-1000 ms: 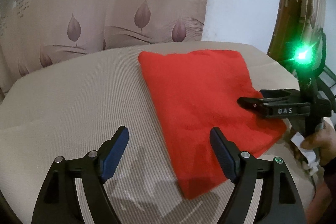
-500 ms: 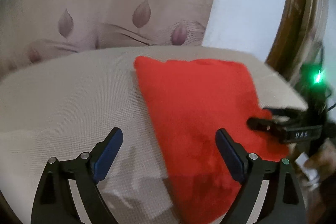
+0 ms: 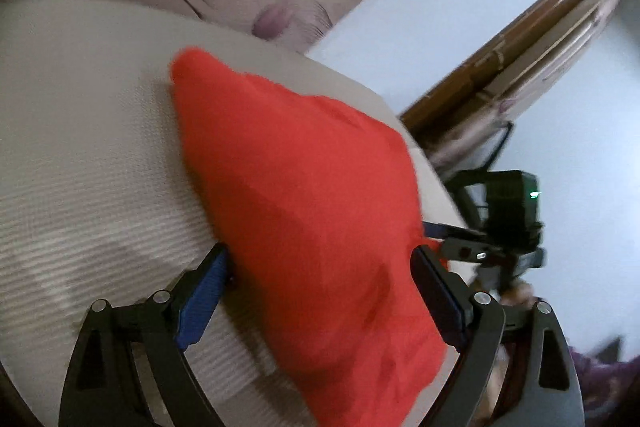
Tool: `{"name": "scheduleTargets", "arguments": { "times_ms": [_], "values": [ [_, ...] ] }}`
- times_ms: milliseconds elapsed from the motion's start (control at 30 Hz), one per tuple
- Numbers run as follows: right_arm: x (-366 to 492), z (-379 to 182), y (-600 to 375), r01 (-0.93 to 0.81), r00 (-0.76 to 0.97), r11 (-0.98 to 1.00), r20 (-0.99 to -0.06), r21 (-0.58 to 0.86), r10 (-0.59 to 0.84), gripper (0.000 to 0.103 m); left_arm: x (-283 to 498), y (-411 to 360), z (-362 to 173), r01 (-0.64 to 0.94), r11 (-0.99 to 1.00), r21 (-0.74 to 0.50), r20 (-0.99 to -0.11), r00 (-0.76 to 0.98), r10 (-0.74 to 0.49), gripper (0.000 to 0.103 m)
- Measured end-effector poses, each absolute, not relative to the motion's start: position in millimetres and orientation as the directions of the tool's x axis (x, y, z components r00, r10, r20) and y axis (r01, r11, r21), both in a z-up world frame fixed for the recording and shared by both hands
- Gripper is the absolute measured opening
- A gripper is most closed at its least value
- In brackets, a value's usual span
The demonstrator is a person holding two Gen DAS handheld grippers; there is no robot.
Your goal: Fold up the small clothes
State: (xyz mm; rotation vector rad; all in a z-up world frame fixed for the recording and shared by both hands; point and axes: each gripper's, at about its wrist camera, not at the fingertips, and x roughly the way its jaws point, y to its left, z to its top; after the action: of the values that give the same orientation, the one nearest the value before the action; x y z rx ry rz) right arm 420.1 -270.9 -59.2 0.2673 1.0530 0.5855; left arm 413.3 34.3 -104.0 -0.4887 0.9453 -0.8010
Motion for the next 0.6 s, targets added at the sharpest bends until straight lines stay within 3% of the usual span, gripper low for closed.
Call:
{"name": "scheduleTargets", "arguments": {
  "times_ms": [400,567,600],
  "values": [
    [440.6,-62.5,-245.5,-0.465,0.279,0.741,-0.714,0.484,0.642,0.103,432.4,7.7,-101.7,0.478,0.583,-0.657,-0.532,0.253,-0.808,0.089],
    [445.1,-62.9,-236.4,-0.478,0.245,0.693,-0.676,0.539,0.695,0.099,439.1,11.4,-108.4,0.432,0.594,-0.679,-0.547,0.243,-0.801,0.058],
    [445.4,-63.2,-238.4,-0.466,0.240,0.682,-0.661,0.564,0.711,0.091,439.7,11.0,-108.9,0.428,0.597,-0.679,-0.550,0.242,-0.799,0.054]
  ]
}}
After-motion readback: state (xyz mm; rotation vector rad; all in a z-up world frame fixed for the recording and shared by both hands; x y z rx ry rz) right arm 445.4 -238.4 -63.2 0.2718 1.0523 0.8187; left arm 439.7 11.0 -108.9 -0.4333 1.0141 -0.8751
